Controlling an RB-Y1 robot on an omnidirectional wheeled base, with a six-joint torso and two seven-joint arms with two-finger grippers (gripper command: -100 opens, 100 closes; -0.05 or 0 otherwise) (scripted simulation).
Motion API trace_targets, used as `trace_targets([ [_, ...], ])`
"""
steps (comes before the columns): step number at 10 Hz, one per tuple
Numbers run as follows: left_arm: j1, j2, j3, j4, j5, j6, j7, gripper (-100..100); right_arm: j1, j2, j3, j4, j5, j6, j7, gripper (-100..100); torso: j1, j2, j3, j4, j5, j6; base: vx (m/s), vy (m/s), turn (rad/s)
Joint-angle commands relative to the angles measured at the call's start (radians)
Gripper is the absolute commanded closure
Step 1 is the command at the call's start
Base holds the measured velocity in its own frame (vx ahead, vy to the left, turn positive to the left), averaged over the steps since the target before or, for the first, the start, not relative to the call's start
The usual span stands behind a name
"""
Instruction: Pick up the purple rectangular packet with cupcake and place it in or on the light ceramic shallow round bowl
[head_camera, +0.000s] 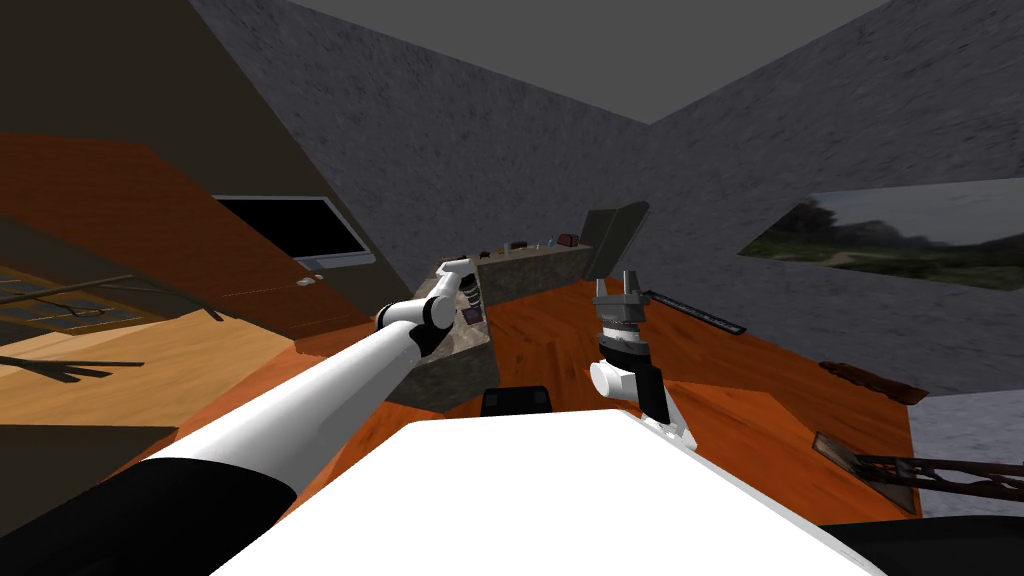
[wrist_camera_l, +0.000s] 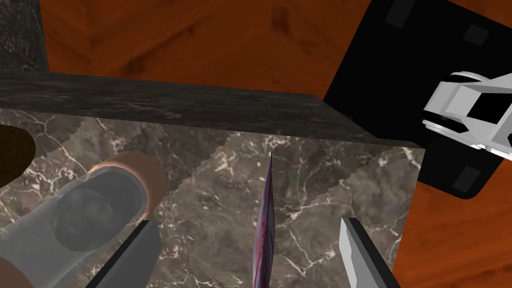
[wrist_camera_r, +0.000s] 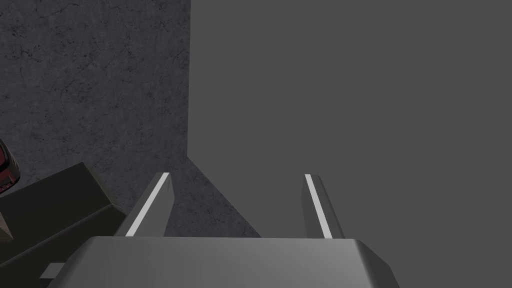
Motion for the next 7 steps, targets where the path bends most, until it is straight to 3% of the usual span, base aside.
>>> trace_targets([
  [1,0.000,0.000,0.000,0.000,0.000,0.000,0.000,-100,0.000,0.000,0.000,0.000,0.000,0.000,0.000,0,0.000,0.000,0.000,0.000,0.000,0.000,-0.004,0.010,0.001],
  [2,-0.002,0.001,0.000,0.003,0.000,0.001,0.000,0,0.000,0.000,0.000,0.000,0.000,0.000,0.000,0,-0.001,0.000,0.000,0.000,0.000,0.000,0.000,0.000,0.000],
  [3,0.023,-0.005,-0.004,0.011,0.004,-0.031,-0.004,-100,0.000,0.000,0.000,0.000,0.000,0.000,0.000,0,-0.001,0.000,0.000,0.000,0.000,0.000,0.013,-0.010,0.001],
  [5,0.039,-0.008,-0.007,0.017,0.006,-0.052,-0.007,-100,0.000,0.000,0.000,0.000,0.000,0.000,0.000,0,-0.002,-0.002,-0.001,0.000,0.000,0.000,0.016,-0.014,0.002],
  [6,0.025,-0.006,-0.006,0.025,0.005,-0.047,-0.004,-100,0.000,0.000,0.000,0.000,0.000,0.000,0.000,0,-0.002,-0.002,-0.001,-0.001,0.000,0.000,0.008,-0.007,0.001],
  [7,0.027,-0.007,-0.006,0.024,0.005,-0.049,-0.003,100,0.000,0.000,0.000,0.000,0.000,0.000,0.000,0,-0.002,-0.001,-0.001,0.000,0.000,0.000,0.000,0.000,0.000],
])
